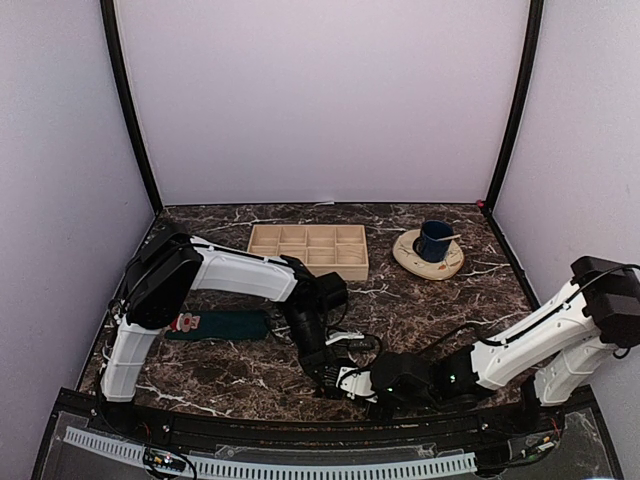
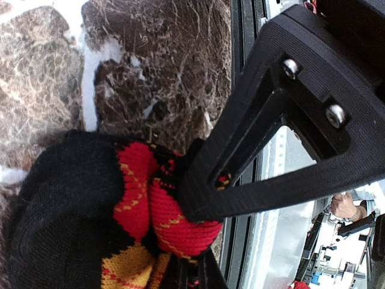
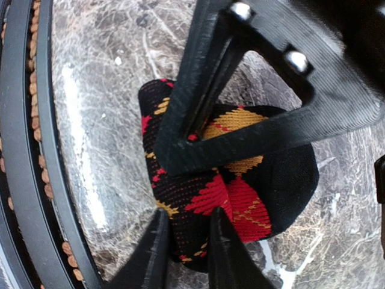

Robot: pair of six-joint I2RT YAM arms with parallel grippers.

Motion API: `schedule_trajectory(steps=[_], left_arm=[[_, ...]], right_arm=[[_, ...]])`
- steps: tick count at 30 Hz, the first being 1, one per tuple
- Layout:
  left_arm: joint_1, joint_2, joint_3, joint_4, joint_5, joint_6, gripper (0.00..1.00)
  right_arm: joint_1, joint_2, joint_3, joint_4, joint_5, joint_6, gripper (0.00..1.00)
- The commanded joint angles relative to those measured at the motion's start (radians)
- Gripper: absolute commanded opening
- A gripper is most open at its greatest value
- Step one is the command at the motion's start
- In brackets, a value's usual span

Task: Roll the socks
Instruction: Pick up the sock from the center of the board.

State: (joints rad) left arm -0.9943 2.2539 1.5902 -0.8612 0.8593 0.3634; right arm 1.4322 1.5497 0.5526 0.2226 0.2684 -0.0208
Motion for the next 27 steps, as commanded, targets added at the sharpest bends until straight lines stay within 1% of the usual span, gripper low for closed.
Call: schedule_trajectory(steps=[1,6,10,13,19,20,23,27], left_arm=[[-0.006,0.069,-0.018,-0.027,-0.126,0.017,0.00],[-0.004,0.068,-0.008,-0.033,-0.130,0.013,0.00],[0.004,0.066,-0.008,-0.022,-0.144,-0.017,0.00],[0.021,0.058,-0.021,-0.004,-0.149,-0.043,0.06],[0.062,-0.018,-0.122,0.084,-0.126,-0.094,0.20],[0.069,-0.030,-0.138,0.096,-0.093,-0.101,0.22],[0.080,-0.060,-0.170,0.118,-0.061,-0.109,0.25],[0.085,-0.083,-0.192,0.139,-0.033,-0.122,0.26]], right_arm=[[-0.005,0.020,0.018,0.008,-0.041,0.008,0.15],[-0.006,0.029,0.003,0.007,-0.053,0.032,0.09],[-0.010,0.034,-0.006,0.007,-0.069,0.057,0.04],[-0.017,0.036,-0.009,0.006,-0.080,0.078,0.02],[-0.038,0.070,-0.019,0.014,-0.109,0.134,0.01],[-0.041,0.071,-0.021,0.015,-0.112,0.144,0.01],[-0.048,0.072,-0.031,0.019,-0.116,0.168,0.00],[-0.059,0.071,-0.042,0.033,-0.129,0.202,0.00]])
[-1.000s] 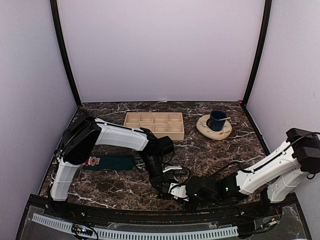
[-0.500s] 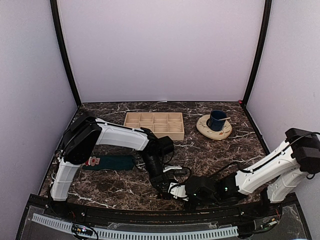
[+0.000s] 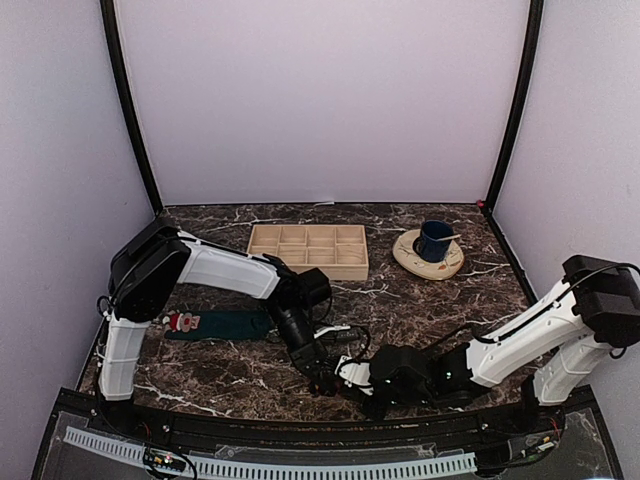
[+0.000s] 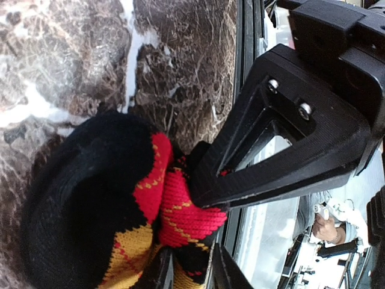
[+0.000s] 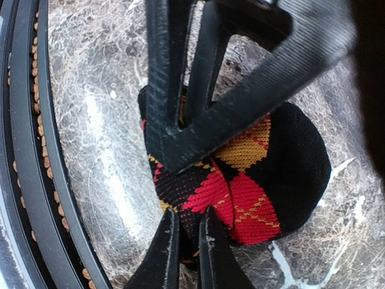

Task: Roll the socks
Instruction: Pick up the sock from the center of the board.

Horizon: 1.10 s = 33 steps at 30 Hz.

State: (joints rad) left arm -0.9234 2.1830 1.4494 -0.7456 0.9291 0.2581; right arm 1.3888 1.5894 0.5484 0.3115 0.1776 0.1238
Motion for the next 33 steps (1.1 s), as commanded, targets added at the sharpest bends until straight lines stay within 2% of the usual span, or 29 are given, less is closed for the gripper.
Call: schedule_trajectory(steps=[1,15,26,33], left_arm=[[0.014,-0.017,-0.055,0.028,-0.102,-0.020,0.27],[0.054,-0.137,-0.146,0.146,-0.078,-0.085,0.27],[0.083,-0.245,-0.239,0.276,-0.158,-0.143,0.27],[0.086,-0.327,-0.311,0.393,-0.257,-0.190,0.27]], right_arm=[[-0.018,0.030,-0.039,-0.052,-0.042,0.064,0.00],[-0.050,0.011,-0.067,-0.038,-0.077,0.168,0.00],[-0.082,-0.027,-0.060,-0.060,-0.143,0.248,0.00],[-0.106,-0.025,-0.061,-0.052,-0.194,0.298,0.00]])
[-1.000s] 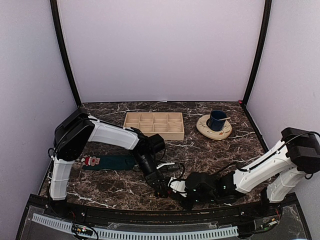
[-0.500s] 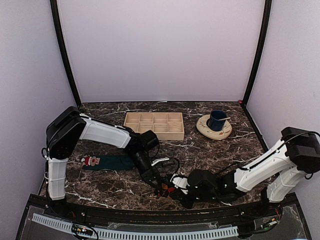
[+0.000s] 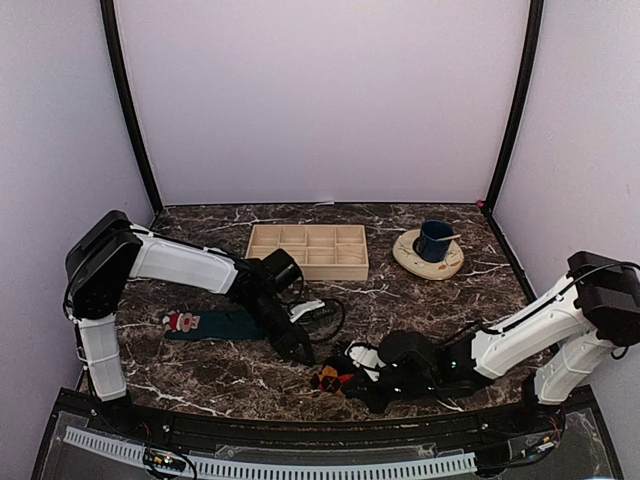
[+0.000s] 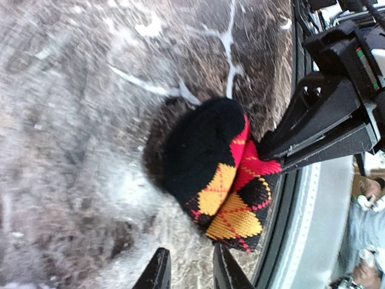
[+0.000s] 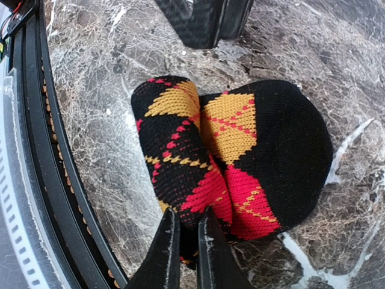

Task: Roll the socks
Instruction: Pick up the sock from the center of the board.

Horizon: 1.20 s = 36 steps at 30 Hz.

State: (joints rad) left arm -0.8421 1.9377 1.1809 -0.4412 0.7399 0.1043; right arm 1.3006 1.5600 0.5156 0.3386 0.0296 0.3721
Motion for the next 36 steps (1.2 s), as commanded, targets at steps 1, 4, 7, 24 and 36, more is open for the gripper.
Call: schedule_trajectory(steps=[1,4,7,24,36], left_arm=[[0.005,-0.095,-0.052,0.105,-0.080,-0.044,0.27],[0.004,-0.140,-0.086,0.157,-0.096,-0.071,0.27],[0.003,-0.194,-0.130,0.219,-0.119,-0.091,0.28],[-0.176,-0.348,-0.283,0.364,-0.369,0.013,0.32],[-0.288,-0.334,-0.279,0.348,-0.508,0.143,0.40]], right_arm=[[-0.021,0.007,-0.028,-0.079,-0.055,0.057,0.00],[-0.035,0.010,-0.035,-0.068,-0.083,0.081,0.00],[-0.054,0.011,-0.054,-0.042,-0.111,0.109,0.00],[-0.166,0.076,-0.118,0.081,-0.292,0.237,0.00],[-0.193,0.136,-0.158,0.194,-0.369,0.307,0.00]])
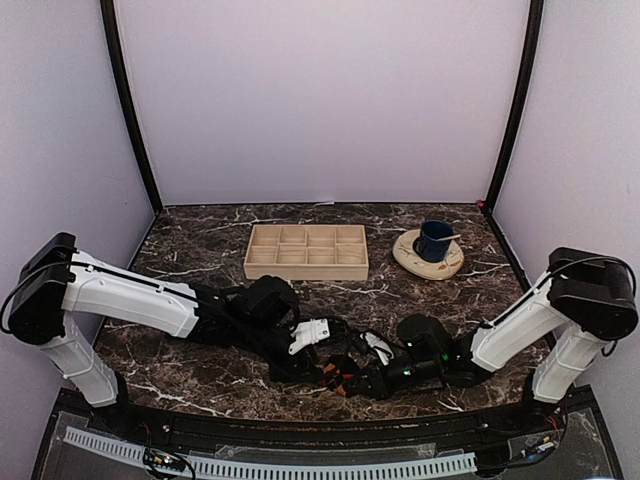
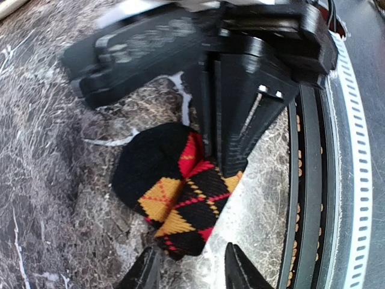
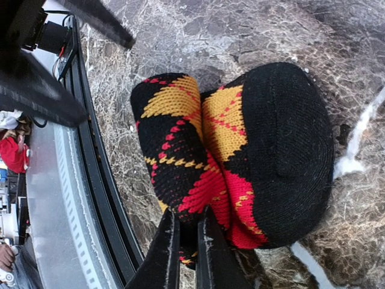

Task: Roll the socks
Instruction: Pick up the sock from the center of the board.

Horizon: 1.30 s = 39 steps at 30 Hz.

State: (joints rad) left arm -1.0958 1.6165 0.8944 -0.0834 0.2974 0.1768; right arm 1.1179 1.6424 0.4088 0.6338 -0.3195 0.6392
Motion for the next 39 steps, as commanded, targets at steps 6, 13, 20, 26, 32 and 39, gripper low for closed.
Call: schedule_trajectory(steps=[6,13,20,26,32,39], left_arm=[[-0.083,0.013,0.020,0.000,-0.164,0.122,0.41],[-0.154,0.045,0.027,0.016,-0.291,0.211,0.41],[-0.229,0.044,-0.018,0.147,-0.465,0.337,0.41],[-0.243,0.041,-0.033,0.166,-0.465,0.374,0.42],[-0.254,0.064,-0.048,0.188,-0.485,0.399,0.41],[-0.257,0.100,-0.046,0.208,-0.484,0.420,0.42]], right_arm=[[-0.019,0.062,-0.075,-0.056,-0.042,0.073,0.00],[-0.024,0.065,-0.091,-0.032,-0.060,0.085,0.00],[-0.027,0.083,-0.090,-0.017,-0.085,0.092,0.00],[-0.035,0.088,-0.093,-0.005,-0.102,0.100,0.00],[-0.041,0.098,-0.094,0.012,-0.131,0.113,0.00],[-0.046,0.108,-0.097,0.025,-0.154,0.125,0.00]])
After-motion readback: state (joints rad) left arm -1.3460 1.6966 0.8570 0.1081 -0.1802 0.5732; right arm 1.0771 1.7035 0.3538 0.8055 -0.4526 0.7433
